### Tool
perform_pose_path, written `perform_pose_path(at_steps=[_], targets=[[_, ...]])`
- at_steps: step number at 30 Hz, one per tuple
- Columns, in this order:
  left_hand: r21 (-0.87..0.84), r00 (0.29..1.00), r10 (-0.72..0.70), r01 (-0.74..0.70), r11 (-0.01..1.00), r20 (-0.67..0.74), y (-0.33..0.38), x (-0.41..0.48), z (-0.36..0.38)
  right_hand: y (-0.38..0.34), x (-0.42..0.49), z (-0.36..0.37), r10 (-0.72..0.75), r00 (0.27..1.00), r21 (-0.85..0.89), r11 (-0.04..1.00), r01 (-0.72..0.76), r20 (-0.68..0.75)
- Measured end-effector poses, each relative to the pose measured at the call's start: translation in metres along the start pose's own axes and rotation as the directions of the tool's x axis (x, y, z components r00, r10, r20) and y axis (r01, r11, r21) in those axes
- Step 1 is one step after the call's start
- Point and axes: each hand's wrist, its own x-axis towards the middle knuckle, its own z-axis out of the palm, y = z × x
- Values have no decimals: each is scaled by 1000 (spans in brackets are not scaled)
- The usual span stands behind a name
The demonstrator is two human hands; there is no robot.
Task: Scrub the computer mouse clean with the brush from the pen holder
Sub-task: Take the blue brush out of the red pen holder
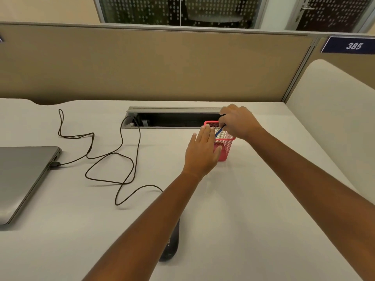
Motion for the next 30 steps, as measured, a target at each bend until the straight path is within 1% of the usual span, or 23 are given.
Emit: perform_pose_path(at_steps=[5,7,9,12,15,18,21,22,24,27,30], targets=[[30,1000,2,-2,1000,-1,4,-1,-3,12,-21,-19,131,982,123,986,-115,-133],[2,999,16,-16,1000,-41,7,-3,-8,17,-36,-28,194,964,197,968,-158,-181],[-45,990,48,-54,998,-131,10,-9,-13,18,-56,-36,260,937,292,938,-189,-231],[-111,959,91,-124,986,-268,15,-24,-23,11,-88,-44,313,904,410,895,-177,-291],[-122,918,151,-208,970,-366,22,-45,-29,-8,-120,-46,355,884,509,845,-165,-303],[-46,857,243,-295,955,-454,26,-70,-29,-33,-145,-41,355,882,565,815,-130,-310],[59,851,293,-298,953,-436,22,-97,-22,-55,-164,-33,370,877,631,769,-105,-306],[63,856,289,-290,955,-428,20,-106,-19,-62,-169,-30,387,874,670,736,-101,-293],[48,862,260,-266,963,-435,17,-122,-17,-76,-179,-24,439,865,769,631,-105,-242],[50,846,255,-263,963,-469,14,-141,-21,-94,-192,-17,508,850,907,410,-99,-138],[36,842,254,-270,962,-476,11,-154,-26,-108,-198,-15,510,860,980,189,-69,-37]])
